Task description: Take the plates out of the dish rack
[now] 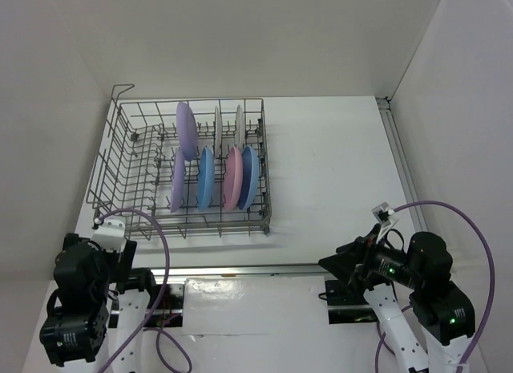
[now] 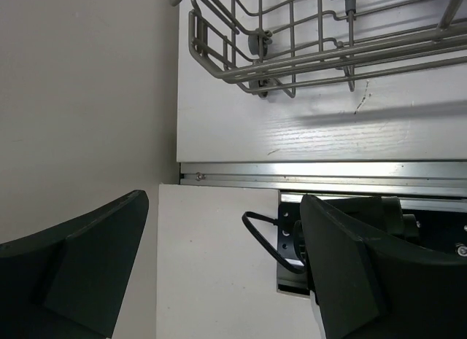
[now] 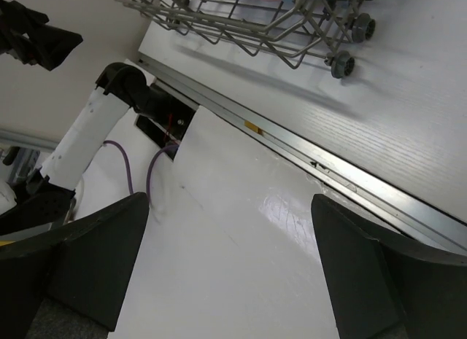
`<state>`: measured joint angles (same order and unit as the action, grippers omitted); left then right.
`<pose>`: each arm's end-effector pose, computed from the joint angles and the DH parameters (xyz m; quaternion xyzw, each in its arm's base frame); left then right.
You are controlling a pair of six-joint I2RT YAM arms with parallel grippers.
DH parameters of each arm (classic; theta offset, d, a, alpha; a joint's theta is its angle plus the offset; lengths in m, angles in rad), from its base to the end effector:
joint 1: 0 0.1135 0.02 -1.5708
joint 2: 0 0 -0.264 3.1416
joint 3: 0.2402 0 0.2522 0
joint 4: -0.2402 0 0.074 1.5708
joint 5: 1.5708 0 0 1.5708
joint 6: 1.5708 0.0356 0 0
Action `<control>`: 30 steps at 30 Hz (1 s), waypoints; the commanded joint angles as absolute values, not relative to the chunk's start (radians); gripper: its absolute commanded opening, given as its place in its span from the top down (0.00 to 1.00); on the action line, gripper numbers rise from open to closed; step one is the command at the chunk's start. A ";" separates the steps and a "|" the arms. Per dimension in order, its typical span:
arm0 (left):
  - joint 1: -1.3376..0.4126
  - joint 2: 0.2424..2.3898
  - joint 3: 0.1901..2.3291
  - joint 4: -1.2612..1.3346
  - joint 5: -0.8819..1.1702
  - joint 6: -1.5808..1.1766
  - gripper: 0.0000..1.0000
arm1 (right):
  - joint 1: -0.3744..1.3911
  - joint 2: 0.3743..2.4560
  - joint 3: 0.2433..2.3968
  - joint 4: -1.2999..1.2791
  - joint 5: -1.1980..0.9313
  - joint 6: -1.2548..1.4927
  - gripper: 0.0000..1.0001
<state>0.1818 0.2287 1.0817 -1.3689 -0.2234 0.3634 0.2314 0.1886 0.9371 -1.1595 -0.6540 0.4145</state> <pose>-0.0276 0.0029 0.3437 0.0220 0.8603 0.2274 0.4558 -0.0117 0.0195 0.3328 -0.1028 0.8050 0.4195 0.4068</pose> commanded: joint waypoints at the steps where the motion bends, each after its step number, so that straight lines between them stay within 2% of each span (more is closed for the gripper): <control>1: 0.187 0.202 1.130 -1.370 -0.200 0.376 0.00 | 0.238 0.199 0.974 -1.178 -0.638 0.416 0.00; 7: 0.187 0.163 1.204 -1.345 -0.135 0.462 0.00 | 0.238 0.296 1.052 -1.146 -0.638 0.364 0.00; 11: 0.196 0.282 1.304 -1.358 -0.126 0.332 0.00 | 0.238 0.519 1.172 -1.031 -0.652 0.276 0.00; 17: 0.205 0.472 1.483 -1.367 -0.081 0.196 0.00 | 0.273 0.900 1.371 -0.875 -0.523 0.235 0.00; 18: 0.221 0.500 1.500 -1.367 -0.051 0.196 0.00 | 0.273 1.019 1.464 -0.865 -0.467 0.247 0.00; 22: 0.261 0.619 1.539 -1.309 -0.015 0.196 0.01 | 0.331 1.247 1.684 -0.893 -0.257 0.296 0.00; 24: 0.261 0.690 1.539 -1.272 -0.015 0.196 0.03 | 0.435 1.348 1.787 -0.914 -0.160 0.322 0.00; 27: 0.261 0.774 1.519 -1.145 -0.043 0.174 0.04 | 0.653 1.513 1.952 -1.029 0.258 0.336 0.00; 28: 0.261 0.797 1.519 -1.103 -0.145 0.157 0.04 | 0.693 1.564 2.007 -1.067 0.445 0.336 0.00; 30: 0.261 0.895 1.529 -1.002 -0.269 0.143 0.04 | 0.736 1.725 2.212 -1.210 0.547 0.363 0.00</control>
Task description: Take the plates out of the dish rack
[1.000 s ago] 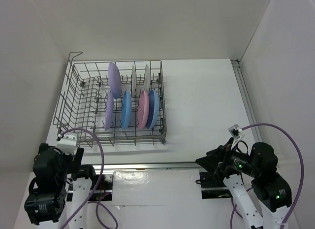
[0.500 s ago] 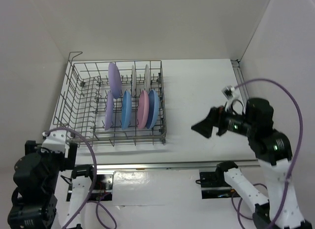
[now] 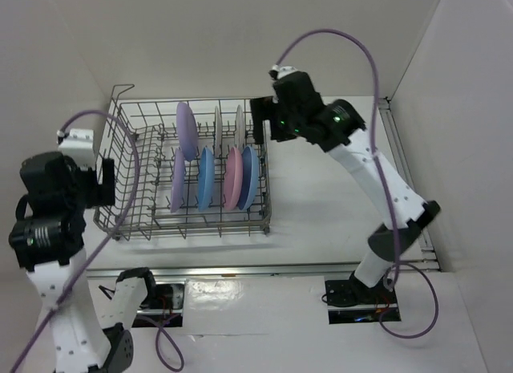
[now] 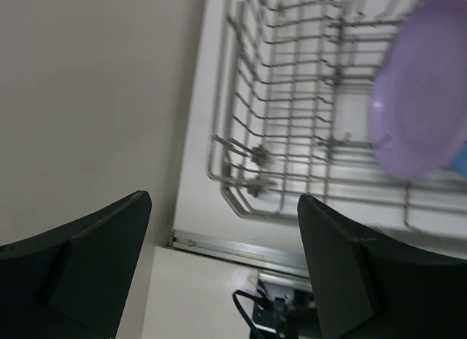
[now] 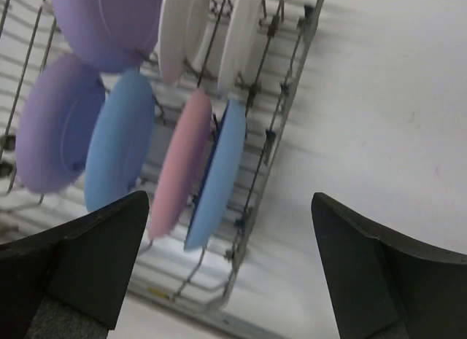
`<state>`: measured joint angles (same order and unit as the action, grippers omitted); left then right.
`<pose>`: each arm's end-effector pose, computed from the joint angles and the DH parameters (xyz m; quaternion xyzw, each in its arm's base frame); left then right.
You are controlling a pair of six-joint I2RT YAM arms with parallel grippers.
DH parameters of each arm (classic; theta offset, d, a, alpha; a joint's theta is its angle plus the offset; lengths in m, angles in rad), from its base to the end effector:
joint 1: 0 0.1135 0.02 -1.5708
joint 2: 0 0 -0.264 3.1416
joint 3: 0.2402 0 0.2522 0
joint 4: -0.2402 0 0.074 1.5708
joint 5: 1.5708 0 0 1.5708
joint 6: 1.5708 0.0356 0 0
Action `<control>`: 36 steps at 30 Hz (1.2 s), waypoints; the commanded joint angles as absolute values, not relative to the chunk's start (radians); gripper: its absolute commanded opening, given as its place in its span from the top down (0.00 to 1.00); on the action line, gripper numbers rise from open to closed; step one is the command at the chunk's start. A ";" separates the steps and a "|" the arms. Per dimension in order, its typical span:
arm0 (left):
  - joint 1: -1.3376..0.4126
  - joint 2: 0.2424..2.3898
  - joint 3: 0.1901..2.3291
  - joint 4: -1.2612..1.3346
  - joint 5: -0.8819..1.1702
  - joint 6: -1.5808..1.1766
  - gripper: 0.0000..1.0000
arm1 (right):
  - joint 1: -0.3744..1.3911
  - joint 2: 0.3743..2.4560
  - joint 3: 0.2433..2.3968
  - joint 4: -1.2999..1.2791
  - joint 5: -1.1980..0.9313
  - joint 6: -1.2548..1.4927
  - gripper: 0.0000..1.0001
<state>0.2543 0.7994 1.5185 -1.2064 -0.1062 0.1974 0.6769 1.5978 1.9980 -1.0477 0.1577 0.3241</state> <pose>0.0740 0.0231 0.4580 -0.0517 0.8545 0.1596 0.4916 0.2502 0.1938 0.4623 -0.1221 0.8848 0.1512 0.4234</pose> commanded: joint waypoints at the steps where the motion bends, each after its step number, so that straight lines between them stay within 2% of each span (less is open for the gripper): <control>1: 0.261 0.931 1.529 -0.974 -0.370 0.143 0.04 | 0.736 1.764 2.273 -1.242 0.560 0.364 0.00; 4: 0.261 1.055 1.534 -0.872 -0.440 0.207 0.04 | 0.747 1.799 2.310 -1.220 0.516 0.354 0.00; 8: 0.272 1.155 1.457 -0.795 -0.378 0.241 0.04 | 0.747 1.753 2.145 -1.155 0.368 0.380 0.02; 13: 0.291 1.227 1.370 -0.737 -0.285 0.219 0.14 | 0.770 1.753 2.042 -1.186 0.306 0.432 0.24; 18: 0.302 1.261 1.292 -0.674 -0.285 0.210 0.17 | 0.796 1.730 1.951 -1.131 0.265 0.475 0.35; 22: 0.302 1.261 1.270 -0.640 -0.285 0.219 0.18 | 0.844 1.753 1.951 -1.108 0.288 0.486 0.35; 30: 0.302 1.270 1.195 -0.581 -0.285 0.241 0.19 | 0.877 1.839 2.062 -1.225 0.382 0.554 0.35; 36: 0.311 1.270 1.186 -0.561 -0.276 0.252 0.19 | 0.887 1.879 2.062 -1.284 0.456 0.615 0.43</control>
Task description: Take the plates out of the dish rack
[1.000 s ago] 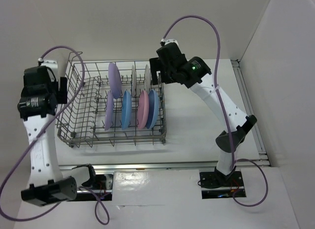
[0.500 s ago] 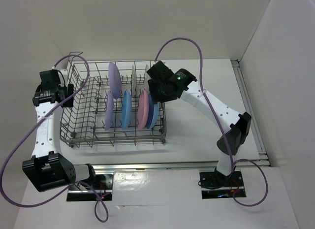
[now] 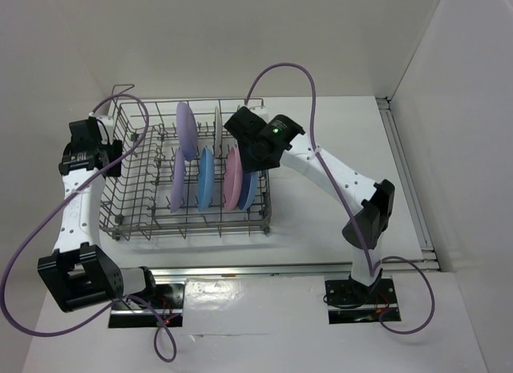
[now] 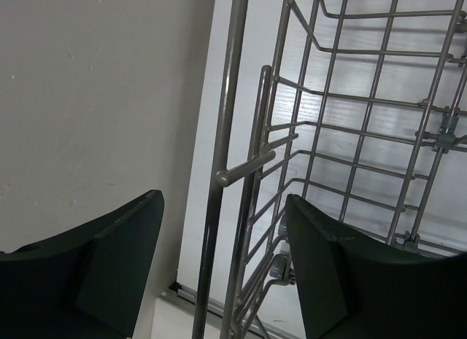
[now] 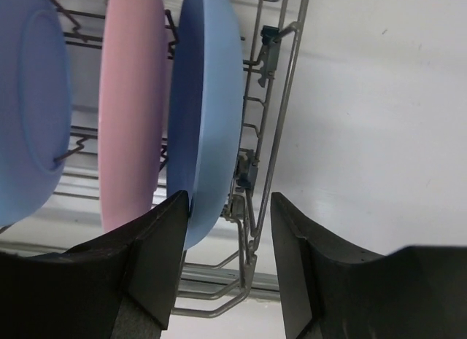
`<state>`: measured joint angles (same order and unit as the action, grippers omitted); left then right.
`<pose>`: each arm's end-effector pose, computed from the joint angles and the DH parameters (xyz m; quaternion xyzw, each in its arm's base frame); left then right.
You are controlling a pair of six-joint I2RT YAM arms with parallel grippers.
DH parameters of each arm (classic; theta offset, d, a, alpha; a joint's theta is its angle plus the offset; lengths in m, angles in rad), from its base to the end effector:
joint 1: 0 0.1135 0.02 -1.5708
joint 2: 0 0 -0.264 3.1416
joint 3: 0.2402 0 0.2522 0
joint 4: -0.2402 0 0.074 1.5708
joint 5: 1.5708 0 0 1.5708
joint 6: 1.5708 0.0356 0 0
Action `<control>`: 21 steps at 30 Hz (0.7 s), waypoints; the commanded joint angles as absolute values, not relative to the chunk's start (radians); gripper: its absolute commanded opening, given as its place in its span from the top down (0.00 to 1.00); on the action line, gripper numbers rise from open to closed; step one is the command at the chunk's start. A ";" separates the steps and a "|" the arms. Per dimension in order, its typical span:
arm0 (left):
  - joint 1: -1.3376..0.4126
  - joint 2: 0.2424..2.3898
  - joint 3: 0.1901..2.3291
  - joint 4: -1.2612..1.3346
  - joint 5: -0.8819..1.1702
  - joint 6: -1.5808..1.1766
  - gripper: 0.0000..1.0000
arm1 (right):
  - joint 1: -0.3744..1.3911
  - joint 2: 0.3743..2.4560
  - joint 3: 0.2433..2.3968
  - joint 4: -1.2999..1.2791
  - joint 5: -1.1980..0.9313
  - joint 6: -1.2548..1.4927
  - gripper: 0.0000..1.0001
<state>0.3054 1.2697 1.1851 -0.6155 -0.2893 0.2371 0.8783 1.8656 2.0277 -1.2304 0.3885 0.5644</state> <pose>0.2578 0.0919 0.3350 -0.0914 0.8947 0.2377 0.3670 0.2532 0.2841 0.3711 -0.1011 0.9462 0.0207 0.3067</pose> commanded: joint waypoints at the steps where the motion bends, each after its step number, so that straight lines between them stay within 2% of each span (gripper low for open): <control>1: 0.311 1.270 1.186 -0.561 -0.276 0.261 0.19 | 0.887 1.890 2.062 -1.284 0.466 0.615 0.44; 5: 0.321 1.270 1.186 -0.542 -0.276 0.270 0.19 | 0.887 1.919 2.062 -1.246 0.466 0.606 0.52; 10: 0.330 1.270 1.177 -0.532 -0.256 0.281 0.19 | 0.887 1.980 2.094 -1.187 0.428 0.606 0.56; 13: 0.330 1.293 1.167 -0.523 -0.244 0.281 0.21 | 0.887 2.008 2.149 -1.199 0.439 0.627 0.63; 14: 0.330 1.307 1.167 -0.523 -0.233 0.290 0.23 | 0.887 2.023 2.169 -1.200 0.439 0.627 0.71; 21: 0.330 1.316 1.177 -0.523 -0.183 0.290 0.41 | 0.887 2.014 2.213 -1.236 0.417 0.676 1.00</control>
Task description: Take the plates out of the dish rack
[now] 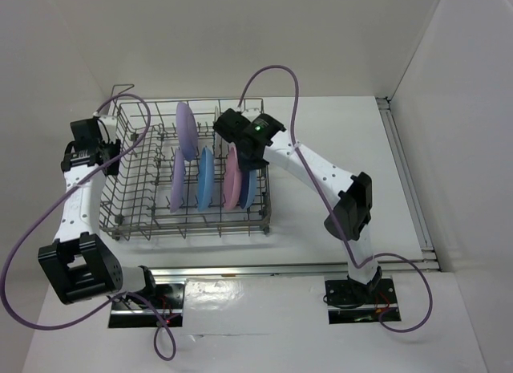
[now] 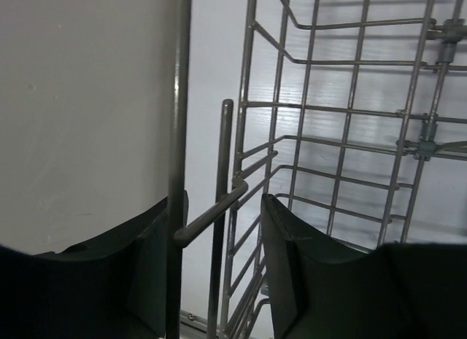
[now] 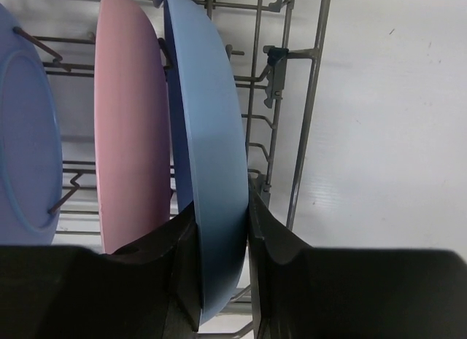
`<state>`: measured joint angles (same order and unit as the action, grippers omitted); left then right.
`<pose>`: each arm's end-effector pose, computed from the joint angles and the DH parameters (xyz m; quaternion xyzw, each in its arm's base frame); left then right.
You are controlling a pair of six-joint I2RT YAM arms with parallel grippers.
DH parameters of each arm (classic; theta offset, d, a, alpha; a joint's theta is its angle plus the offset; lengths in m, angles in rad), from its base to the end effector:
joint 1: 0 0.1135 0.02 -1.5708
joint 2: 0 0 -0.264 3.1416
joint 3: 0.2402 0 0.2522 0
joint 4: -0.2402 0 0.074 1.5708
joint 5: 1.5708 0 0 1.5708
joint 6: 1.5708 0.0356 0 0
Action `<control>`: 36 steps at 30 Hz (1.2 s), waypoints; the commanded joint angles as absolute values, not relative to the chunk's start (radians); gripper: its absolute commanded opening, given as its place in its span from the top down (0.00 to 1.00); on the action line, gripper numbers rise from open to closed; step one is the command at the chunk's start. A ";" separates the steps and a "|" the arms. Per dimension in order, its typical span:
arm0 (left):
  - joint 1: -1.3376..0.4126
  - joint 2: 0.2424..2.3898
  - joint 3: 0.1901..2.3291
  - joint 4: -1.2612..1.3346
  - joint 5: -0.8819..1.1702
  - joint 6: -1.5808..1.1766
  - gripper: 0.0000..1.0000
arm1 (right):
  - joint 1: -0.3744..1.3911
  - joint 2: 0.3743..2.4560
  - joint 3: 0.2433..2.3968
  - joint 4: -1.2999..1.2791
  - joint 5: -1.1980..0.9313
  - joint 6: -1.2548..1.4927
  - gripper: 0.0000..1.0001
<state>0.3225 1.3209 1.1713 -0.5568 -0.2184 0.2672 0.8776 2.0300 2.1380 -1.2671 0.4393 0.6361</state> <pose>0.2713 0.0988 0.3215 -0.0706 0.9010 0.2157 0.3696 0.2778 0.3108 0.3389 -0.0709 0.9538 -0.0181 0.2915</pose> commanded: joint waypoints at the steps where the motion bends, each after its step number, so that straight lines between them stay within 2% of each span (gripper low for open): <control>1: 0.330 1.316 1.177 -0.523 -0.172 0.290 0.43 | 0.897 2.014 2.214 -1.236 0.417 0.676 1.00; 2: 0.330 1.327 1.177 -0.523 -0.172 0.290 0.49 | 0.897 2.005 2.236 -1.246 0.426 0.689 1.00; 5: 0.330 1.338 1.177 -0.512 -0.172 0.290 0.59 | 0.907 2.005 2.281 -1.290 0.439 0.698 1.00; 7: 0.330 1.338 1.177 -0.512 -0.172 0.290 0.62 | 0.916 2.005 2.338 -1.304 0.459 0.698 1.00; 11: 0.330 1.338 1.198 -0.512 -0.172 0.290 0.62 | 0.916 1.991 2.419 -1.313 0.491 0.675 1.00; 17: 0.330 1.338 1.207 -0.522 -0.181 0.290 0.62 | 0.864 1.895 2.356 -1.313 0.563 0.600 1.00; 24: 0.330 1.338 1.216 -0.522 -0.181 0.290 0.62 | 0.622 1.740 2.266 -1.238 0.572 0.539 1.00; 31: 0.330 1.328 1.216 -0.522 -0.147 0.299 0.62 | 0.358 1.582 1.912 -0.883 0.313 0.497 1.00; 35: 0.330 1.347 1.216 -0.522 -0.156 0.281 0.62 | 0.137 1.490 1.535 -0.633 0.100 0.531 1.00; 36: 0.330 1.347 1.216 -0.522 -0.156 0.281 0.62 | 0.091 1.489 1.479 -0.567 -0.014 0.549 1.00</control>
